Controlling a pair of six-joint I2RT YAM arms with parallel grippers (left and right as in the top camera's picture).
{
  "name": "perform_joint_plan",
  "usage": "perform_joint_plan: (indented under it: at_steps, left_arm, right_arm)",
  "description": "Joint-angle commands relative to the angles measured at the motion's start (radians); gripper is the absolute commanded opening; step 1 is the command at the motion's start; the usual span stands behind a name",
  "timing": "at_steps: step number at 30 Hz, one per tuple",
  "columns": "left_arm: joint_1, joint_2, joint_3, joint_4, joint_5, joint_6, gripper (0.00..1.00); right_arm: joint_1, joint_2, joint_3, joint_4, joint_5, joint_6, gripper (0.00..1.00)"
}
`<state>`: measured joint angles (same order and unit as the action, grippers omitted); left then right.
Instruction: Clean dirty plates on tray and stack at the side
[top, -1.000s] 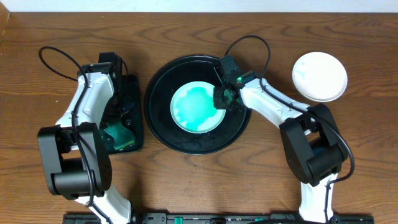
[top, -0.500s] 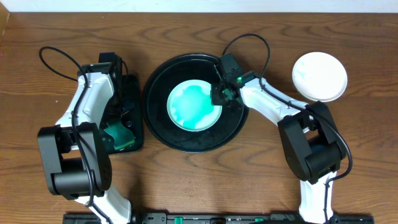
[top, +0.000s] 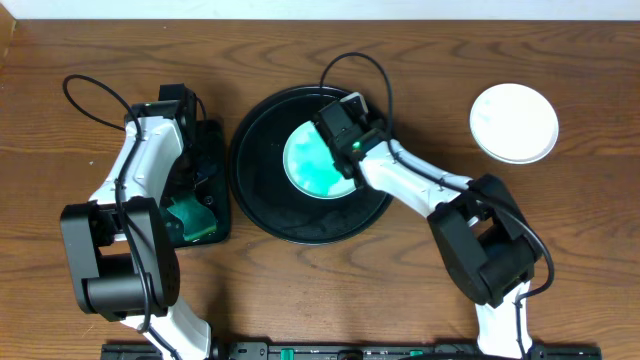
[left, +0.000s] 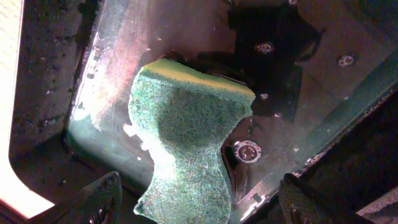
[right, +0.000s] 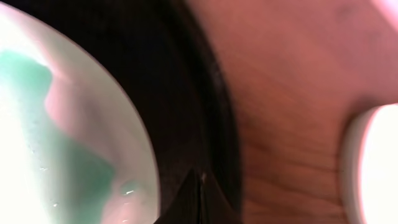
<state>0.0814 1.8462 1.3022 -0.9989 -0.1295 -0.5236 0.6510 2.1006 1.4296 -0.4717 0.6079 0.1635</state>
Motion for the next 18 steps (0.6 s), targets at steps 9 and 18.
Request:
perform_joint_plan:
  at_steps: [9, 18]
  left_arm:
    - [-0.002, 0.009, 0.011, -0.006, -0.001, -0.002, 0.81]
    - [-0.002, 0.009, 0.011, -0.006, 0.0, -0.002, 0.81]
  right_arm:
    - [0.063, -0.018, -0.006, -0.13, -0.103, 0.286, 0.42]
    - [-0.019, -0.118, -0.006, -0.198, -0.239, 0.408, 0.41]
